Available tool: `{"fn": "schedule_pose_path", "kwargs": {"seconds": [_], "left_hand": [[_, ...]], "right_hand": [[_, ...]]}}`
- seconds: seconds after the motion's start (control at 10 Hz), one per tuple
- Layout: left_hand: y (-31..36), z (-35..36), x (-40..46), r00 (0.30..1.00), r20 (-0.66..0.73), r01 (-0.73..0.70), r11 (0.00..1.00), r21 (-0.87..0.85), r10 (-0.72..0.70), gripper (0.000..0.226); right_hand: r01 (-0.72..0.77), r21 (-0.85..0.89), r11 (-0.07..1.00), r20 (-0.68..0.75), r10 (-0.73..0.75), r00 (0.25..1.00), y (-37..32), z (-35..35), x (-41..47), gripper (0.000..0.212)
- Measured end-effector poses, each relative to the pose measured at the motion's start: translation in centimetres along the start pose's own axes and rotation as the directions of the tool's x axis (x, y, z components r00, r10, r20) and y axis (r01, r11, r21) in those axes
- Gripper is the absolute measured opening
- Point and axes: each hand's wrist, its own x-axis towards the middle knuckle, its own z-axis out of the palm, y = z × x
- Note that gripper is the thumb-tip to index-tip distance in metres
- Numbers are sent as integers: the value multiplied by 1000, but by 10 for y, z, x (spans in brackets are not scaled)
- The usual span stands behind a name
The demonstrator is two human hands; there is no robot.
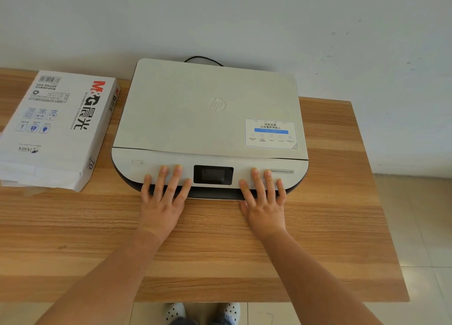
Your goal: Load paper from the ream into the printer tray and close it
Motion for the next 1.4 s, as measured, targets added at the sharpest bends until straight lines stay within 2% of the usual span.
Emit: {"fn": "schedule_pose_path", "kwargs": {"seconds": [0.2,0.4,0.5,0.8,1.2,1.3,1.4], "left_hand": [[1,-4,0,999,44,26,1000,16,-27,107],[7,-17,1,991,122,57,998,-9,-55,83],[11,-26,2,980,182,76,997,2,-75,79],[7,-44,-2,966,253,60,998,-32,-50,82],[12,-96,4,873,480,115,993,-39,-82,78],[13,-124,10,854,510,161,984,-82,-98,80],[14,-154,16,856,509,186,973,-134,-93,111]], "right_hand": [[-22,-2,1000,66,22,998,-3,-9,1,72],[-70,10,998,194,67,979,-10,-25,3,77],[-88,-2,996,281,85,956,-13,-38,5,79],[-105,58,993,401,73,913,-12,-65,6,88],[-153,149,977,573,41,819,-15,-113,17,87],[-163,164,973,573,41,818,-14,-134,23,87],[-208,269,941,554,25,832,-13,-165,27,86]]}}
